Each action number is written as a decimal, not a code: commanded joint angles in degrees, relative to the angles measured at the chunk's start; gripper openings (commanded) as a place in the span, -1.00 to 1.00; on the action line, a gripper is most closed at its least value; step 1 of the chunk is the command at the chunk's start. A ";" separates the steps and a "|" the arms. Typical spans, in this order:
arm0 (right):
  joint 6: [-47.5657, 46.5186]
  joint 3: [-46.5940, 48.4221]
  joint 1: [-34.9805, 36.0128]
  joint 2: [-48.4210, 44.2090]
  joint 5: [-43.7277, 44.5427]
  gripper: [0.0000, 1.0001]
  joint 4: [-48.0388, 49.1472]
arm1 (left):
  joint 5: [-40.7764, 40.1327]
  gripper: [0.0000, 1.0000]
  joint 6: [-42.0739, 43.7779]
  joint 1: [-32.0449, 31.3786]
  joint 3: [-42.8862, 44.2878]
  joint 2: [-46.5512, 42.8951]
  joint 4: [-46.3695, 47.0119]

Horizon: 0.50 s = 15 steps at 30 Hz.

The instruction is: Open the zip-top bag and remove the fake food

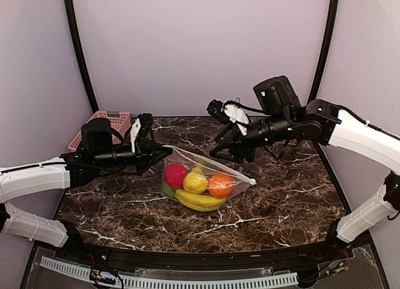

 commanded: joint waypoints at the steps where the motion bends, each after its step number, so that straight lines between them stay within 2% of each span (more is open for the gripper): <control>1: -1.92 2.26 1.53 2.74 -1.46 -0.07 -2.36 | 1.34 -0.98 1.45 -0.65 1.55 -1.37 -1.95; 3: -2.28 2.45 2.00 4.04 -1.02 -0.13 -2.88 | 1.32 -0.98 1.27 -0.76 1.45 -1.19 -1.55; 9: -2.70 2.24 2.43 6.12 2.31 -0.49 -3.26 | 1.22 -0.98 1.07 -0.88 1.07 -0.99 -0.79; 15: -2.53 0.35 2.44 6.79 5.54 -0.65 -2.61 | 0.97 -0.99 1.18 -0.88 0.82 -1.12 -0.61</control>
